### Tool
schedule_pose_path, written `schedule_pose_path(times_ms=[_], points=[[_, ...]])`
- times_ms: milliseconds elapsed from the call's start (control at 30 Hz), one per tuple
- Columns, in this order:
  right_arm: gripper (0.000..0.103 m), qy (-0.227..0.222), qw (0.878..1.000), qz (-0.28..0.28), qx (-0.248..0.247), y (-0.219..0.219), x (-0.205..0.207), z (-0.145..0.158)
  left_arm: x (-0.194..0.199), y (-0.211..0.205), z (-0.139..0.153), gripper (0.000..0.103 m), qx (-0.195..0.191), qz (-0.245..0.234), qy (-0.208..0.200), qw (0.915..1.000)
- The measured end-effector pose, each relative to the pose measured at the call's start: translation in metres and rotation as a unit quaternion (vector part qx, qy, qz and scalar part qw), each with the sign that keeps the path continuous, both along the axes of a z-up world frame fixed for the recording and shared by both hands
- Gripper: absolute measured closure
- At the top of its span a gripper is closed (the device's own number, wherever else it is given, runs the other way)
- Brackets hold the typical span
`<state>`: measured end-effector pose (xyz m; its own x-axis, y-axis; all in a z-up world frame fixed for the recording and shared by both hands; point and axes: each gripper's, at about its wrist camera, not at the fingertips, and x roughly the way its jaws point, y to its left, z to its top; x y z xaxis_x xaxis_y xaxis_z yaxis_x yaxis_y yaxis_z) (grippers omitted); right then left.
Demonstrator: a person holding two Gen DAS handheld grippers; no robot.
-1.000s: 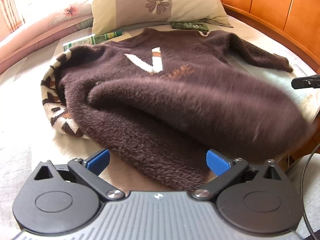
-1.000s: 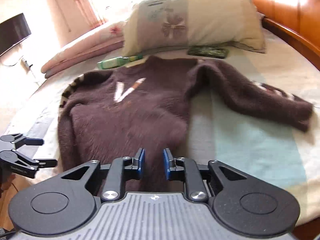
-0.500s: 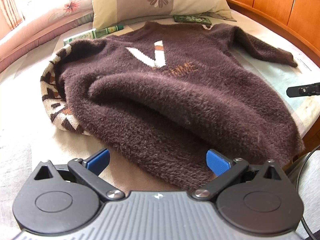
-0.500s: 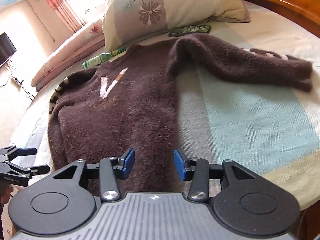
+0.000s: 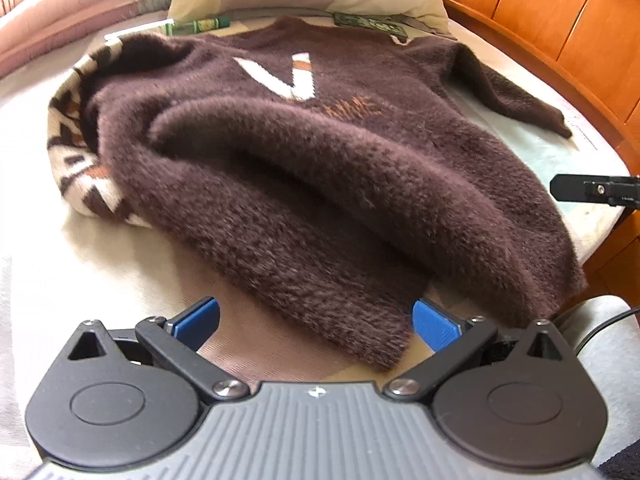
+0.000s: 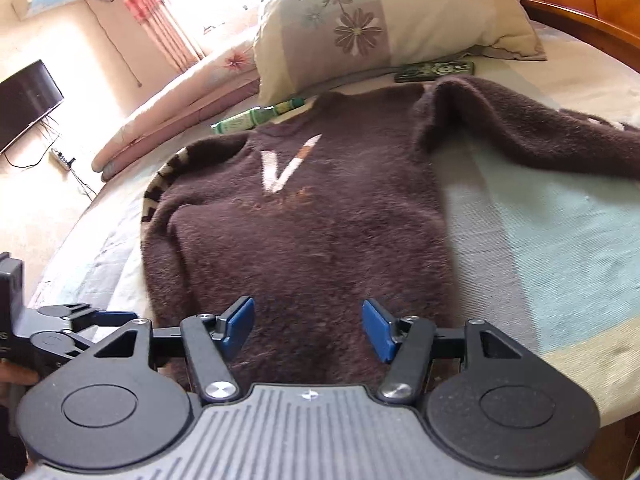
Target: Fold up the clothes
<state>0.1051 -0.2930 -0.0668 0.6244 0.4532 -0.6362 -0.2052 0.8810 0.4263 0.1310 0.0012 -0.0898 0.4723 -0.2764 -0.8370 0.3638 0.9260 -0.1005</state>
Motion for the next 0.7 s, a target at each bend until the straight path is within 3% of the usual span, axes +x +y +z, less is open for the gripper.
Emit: schedule_pose_path(times_ms=[133,300,367,633,700], points=[[0.036,0.003,1.000,0.003,-0.016,0.006,-0.004,0.001,0.002,0.000,-0.009,0.001,-0.018,-0.004,0.009,0.9998],[0.034,0.006,1.000,-0.009,-0.005,0.002,-0.010,-0.001,0.008,0.008,-0.030,0.001,-0.078,0.006,0.038,0.9962],[0.033,0.009,1.000,-0.011,0.000,0.000,-0.010,-0.003,0.006,0.010,-0.032,0.001,-0.086,0.003,0.020,0.9961],[0.033,0.014,1.000,-0.019,0.004,-0.004,-0.011,-0.008,0.011,0.026,-0.029,0.001,-0.083,0.006,0.021,0.9963],[0.033,0.012,1.000,-0.019,0.004,-0.004,-0.013,-0.007,0.014,0.033,-0.027,0.001,-0.060,0.018,0.018,0.9979]])
